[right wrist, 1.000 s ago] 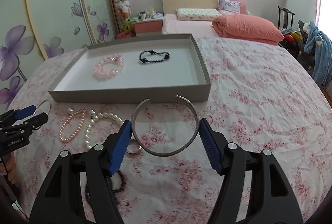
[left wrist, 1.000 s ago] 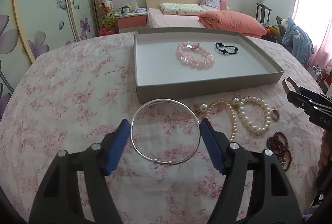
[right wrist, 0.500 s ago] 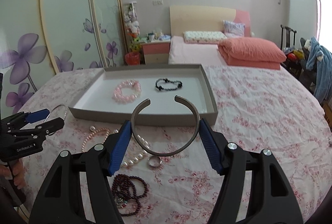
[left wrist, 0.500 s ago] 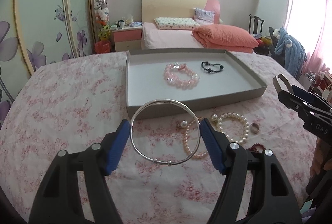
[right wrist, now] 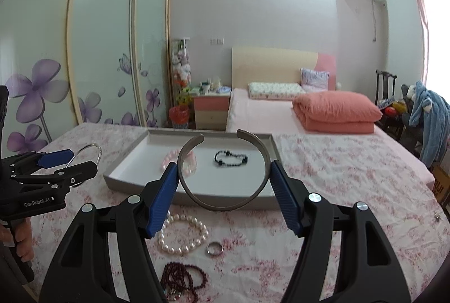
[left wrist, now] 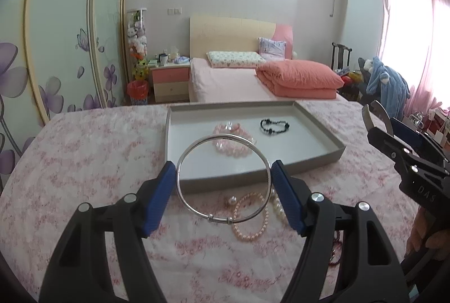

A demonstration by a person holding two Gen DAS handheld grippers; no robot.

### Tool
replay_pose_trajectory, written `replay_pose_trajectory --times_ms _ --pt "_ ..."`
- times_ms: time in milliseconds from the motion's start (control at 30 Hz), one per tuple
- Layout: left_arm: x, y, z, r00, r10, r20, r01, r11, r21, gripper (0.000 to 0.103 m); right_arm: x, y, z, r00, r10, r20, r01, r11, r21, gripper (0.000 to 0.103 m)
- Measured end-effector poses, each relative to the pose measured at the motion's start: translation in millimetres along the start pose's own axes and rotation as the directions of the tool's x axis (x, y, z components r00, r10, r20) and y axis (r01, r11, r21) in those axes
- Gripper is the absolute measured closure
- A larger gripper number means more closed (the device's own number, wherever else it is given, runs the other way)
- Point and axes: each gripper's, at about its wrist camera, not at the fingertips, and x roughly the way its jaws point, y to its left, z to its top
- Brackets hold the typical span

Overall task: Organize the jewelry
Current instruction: 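Carry the silver cuff with the right tool while the left tool carries the silver bangle to the tray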

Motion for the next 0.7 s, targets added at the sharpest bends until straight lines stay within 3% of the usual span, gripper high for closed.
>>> replay_pose_trajectory --times_ms 300,700 --pt "1.0 -8.7 26.0 0.997 0.016 0.079 -0.017 1.0 0.01 0.035 1.3 -5.5 17.6 0.997 -0.022 0.078 0.02 0.999 0.027 0.037" --pt "27.7 -12.5 44.7 0.996 0.019 0.088 -0.019 1.0 0.005 0.035 24.2 -9.5 36.5 0.993 -0.027 0.115 0.022 0.999 0.043 0.037"
